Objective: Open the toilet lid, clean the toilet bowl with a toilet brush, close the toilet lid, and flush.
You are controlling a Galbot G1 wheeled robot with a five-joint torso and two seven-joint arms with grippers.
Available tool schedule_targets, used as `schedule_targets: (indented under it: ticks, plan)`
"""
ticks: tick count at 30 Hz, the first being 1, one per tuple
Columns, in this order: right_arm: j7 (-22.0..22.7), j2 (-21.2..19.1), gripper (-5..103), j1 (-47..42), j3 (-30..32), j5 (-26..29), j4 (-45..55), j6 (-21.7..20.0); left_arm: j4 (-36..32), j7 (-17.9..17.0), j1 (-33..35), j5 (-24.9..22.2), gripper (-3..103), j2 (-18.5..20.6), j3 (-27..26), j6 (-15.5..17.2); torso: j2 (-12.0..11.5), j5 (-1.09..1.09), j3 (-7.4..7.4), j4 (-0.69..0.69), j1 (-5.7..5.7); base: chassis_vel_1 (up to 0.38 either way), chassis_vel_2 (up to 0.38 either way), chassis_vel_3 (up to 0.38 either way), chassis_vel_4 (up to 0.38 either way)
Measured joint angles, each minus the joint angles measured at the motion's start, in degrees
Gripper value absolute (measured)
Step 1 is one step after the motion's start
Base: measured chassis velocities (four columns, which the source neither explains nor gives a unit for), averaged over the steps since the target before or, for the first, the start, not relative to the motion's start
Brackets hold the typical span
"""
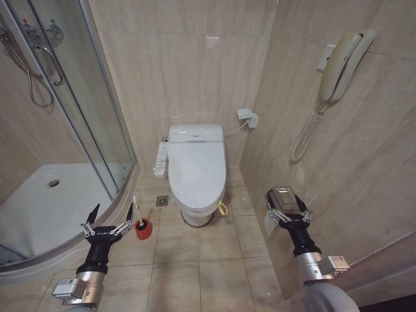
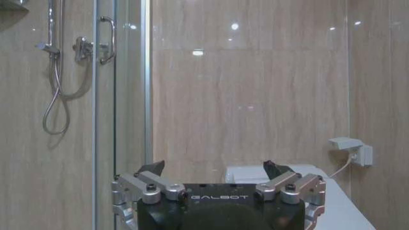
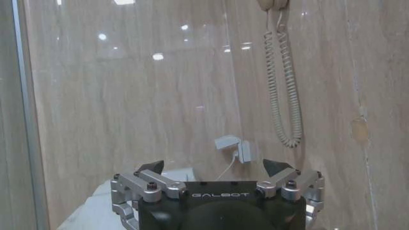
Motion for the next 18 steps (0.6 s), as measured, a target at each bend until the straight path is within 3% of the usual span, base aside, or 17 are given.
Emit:
schedule_targets:
  ticks: [18]
  plan:
    - [0.0, 0.0, 100, 0.0, 0.0, 0.0, 0.0, 0.0, 0.0, 0.0, 0.0, 0.0, 100, 0.0, 0.0, 0.0, 0.0, 0.00, 0.00, 0.00, 0.00, 0.000, 0.000, 0.000, 0.000]
